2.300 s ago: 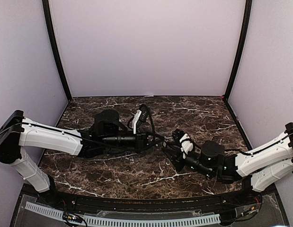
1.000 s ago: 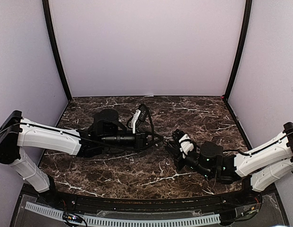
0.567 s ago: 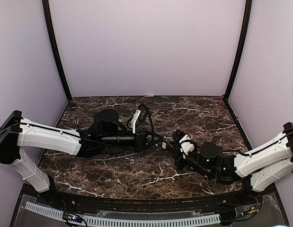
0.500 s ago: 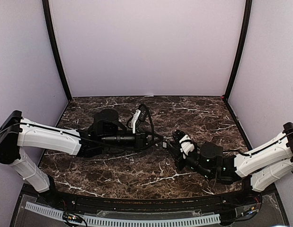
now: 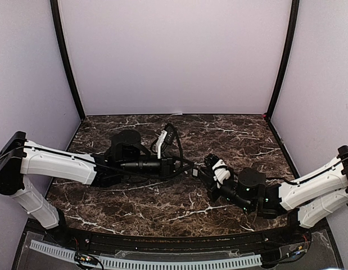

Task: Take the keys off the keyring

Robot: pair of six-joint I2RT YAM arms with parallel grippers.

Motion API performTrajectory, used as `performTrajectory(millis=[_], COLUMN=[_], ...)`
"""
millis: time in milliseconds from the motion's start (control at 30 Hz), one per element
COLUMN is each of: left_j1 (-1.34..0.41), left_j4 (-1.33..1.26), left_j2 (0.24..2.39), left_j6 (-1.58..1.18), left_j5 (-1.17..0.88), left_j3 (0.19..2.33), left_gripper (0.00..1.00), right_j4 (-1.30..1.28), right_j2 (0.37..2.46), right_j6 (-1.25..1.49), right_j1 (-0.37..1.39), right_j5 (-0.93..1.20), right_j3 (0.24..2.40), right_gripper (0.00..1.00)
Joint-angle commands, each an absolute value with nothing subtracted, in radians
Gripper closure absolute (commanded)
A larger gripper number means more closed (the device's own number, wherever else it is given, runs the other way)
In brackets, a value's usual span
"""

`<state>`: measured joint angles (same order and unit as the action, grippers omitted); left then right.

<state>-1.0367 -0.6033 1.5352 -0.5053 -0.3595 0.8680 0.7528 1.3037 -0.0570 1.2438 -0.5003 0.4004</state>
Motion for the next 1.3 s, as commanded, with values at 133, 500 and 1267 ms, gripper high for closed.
performTrajectory(millis=[133, 500, 1267], left_j1=[-1.033, -1.032, -1.032], left_j4=[-0.598, -0.585, -0.582], left_j2=[1.52, 1.53, 1.614], left_j6=[-0.51, -0.511, -0.534], left_j5=[-0.378, -0.402, -0.471], left_j3=[0.892, 0.899, 0.948], left_gripper=[1.0, 1.0, 1.0], right_j4=[0.797, 0.815, 0.721], right_j2=[1.297, 1.307, 1.226], right_j6=[-0.096, -0.103, -0.098], right_j1=[1.256, 1.258, 1.258], right_j5=[-0.462, -0.45, -0.488], right_j3=[0.448, 0.463, 0.436], right_gripper=[0.79, 0.88, 1.0])
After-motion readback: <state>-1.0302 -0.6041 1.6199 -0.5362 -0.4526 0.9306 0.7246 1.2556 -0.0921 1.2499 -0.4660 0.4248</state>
